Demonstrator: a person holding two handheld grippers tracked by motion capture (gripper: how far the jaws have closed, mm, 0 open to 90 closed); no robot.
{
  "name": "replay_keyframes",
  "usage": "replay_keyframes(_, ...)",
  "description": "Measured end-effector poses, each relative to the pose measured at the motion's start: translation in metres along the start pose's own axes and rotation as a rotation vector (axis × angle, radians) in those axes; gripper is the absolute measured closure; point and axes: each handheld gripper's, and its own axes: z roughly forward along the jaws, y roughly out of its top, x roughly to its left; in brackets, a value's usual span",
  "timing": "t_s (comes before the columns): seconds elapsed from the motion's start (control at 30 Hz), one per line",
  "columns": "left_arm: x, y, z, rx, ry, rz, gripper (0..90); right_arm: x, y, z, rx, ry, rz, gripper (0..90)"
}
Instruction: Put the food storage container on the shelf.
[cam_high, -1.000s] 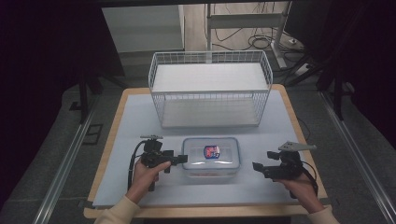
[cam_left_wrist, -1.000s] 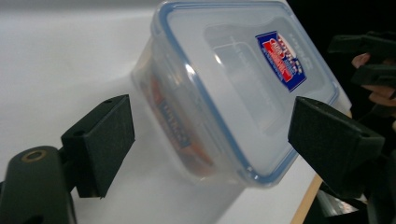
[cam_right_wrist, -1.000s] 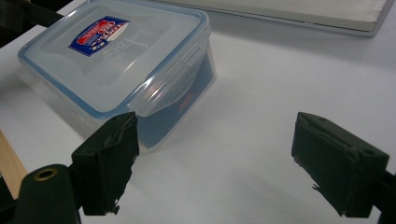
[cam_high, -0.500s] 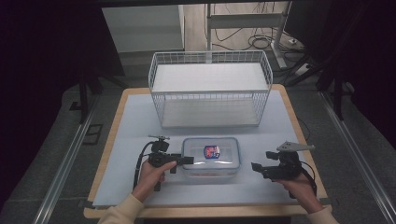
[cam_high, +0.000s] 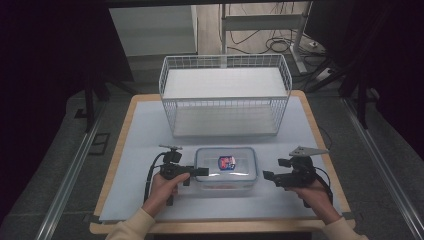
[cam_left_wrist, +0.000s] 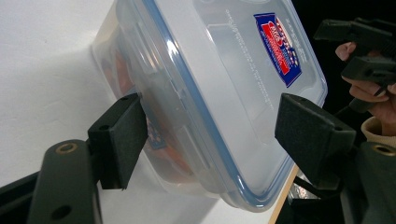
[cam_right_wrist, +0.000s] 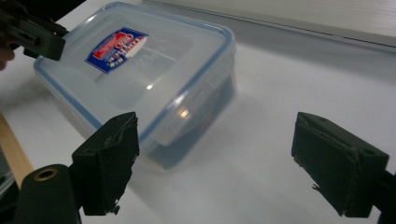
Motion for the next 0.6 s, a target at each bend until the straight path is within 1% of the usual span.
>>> replay_keyframes(0.03,0.000,0.000,0.000,-0.002,0.000,0.001,26.2,0.000,0.005,0.006,0.008,0.018,0.021,14.8)
replay_keyframes(0.07,0.000,0.000,0.000,-0.002,0.000,0.001,26.2,0.000,0.005,0.006,0.008,0.018,0.021,14.8)
replay_keyframes(0.1,0.000,0.000,0.000,-0.002,0.000,0.002,26.2,-0.001,0.010,0.013,0.019,0.038,0.049,14.8)
replay_keyframes(0.13,0.000,0.000,0.000,-0.003,0.000,0.002,26.2,-0.001,0.010,0.013,0.019,0.038,0.049,14.8)
replay_keyframes(0.17,0.000,0.000,0.000,-0.003,0.000,0.002,26.1,-0.001,0.014,0.022,0.036,0.065,0.072,14.7)
replay_keyframes(0.2,0.000,0.000,0.000,-0.003,0.000,0.002,26.1,-0.001,0.014,0.022,0.036,0.065,0.072,14.7)
replay_keyframes(0.23,0.000,0.000,0.000,-0.004,0.001,0.003,26.1,-0.002,0.017,0.031,0.055,0.090,0.102,14.5)
replay_keyframes(0.27,0.000,0.000,0.000,-0.004,0.001,0.003,26.1,-0.002,0.017,0.031,0.055,0.090,0.102,14.5)
replay_keyframes(0.3,0.000,-0.001,0.000,-0.006,0.001,0.003,26.2,-0.002,0.020,0.040,0.072,0.109,0.134,14.3)
replay_keyframes(0.37,0.000,-0.001,0.000,-0.006,0.000,0.002,26.2,-0.002,0.021,0.042,0.078,0.117,0.141,14.0)
replay_keyframes(0.4,0.000,-0.001,0.000,-0.006,0.000,0.003,26.2,-0.003,0.022,0.048,0.095,0.139,0.166,13.1)
replay_keyframes(0.43,0.000,-0.001,0.000,-0.005,-0.001,0.002,26.2,-0.004,0.022,0.051,0.103,0.144,0.180,12.8)
replay_keyframes(0.47,0.000,-0.001,0.000,-0.005,-0.001,0.002,26.3,-0.004,0.022,0.051,0.103,0.144,0.180,12.8)
replay_keyframes(0.5,0.000,-0.001,0.000,-0.006,-0.002,0.002,26.3,-0.007,0.022,0.055,0.110,0.160,0.206,12.8)
replay_keyframes(0.53,0.000,-0.001,0.000,-0.006,-0.002,0.002,26.3,-0.007,0.022,0.055,0.110,0.160,0.206,12.8)
replay_keyframes(0.57,0.000,-0.001,0.000,-0.008,-0.001,0.001,26.3,-0.010,0.021,0.057,0.120,0.176,0.229,12.6)
replay_keyframes(0.6,0.000,-0.001,0.000,-0.008,-0.001,0.001,26.3,-0.010,0.021,0.057,0.120,0.176,0.229,12.6)
